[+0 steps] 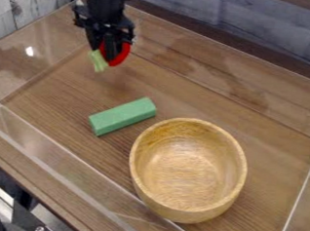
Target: Move the red fruit to the left
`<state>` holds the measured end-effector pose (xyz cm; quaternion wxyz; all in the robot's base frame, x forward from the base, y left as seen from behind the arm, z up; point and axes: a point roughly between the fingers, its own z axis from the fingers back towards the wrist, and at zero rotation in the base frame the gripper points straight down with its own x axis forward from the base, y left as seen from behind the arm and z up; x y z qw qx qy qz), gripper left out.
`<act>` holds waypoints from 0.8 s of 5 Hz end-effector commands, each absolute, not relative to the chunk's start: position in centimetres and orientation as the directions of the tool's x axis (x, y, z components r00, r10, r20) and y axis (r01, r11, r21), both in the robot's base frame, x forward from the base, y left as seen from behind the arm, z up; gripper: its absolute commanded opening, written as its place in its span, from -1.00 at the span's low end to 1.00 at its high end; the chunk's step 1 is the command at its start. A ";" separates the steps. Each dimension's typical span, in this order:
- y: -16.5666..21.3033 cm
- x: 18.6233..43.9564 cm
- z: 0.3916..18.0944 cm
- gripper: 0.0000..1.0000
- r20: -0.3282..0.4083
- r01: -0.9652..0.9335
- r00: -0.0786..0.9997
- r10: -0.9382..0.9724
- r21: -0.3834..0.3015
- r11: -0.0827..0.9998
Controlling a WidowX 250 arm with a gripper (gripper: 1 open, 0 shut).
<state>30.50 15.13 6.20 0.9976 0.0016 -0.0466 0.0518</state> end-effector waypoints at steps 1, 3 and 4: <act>16.3 30.9 6.9 -1.00 0.134 -0.109 0.985 0.105 0.019 0.994; 17.0 31.0 5.9 -1.00 0.123 -0.109 0.987 0.107 0.008 0.994; 17.3 31.2 5.6 -1.00 0.120 -0.114 0.986 0.113 0.002 0.993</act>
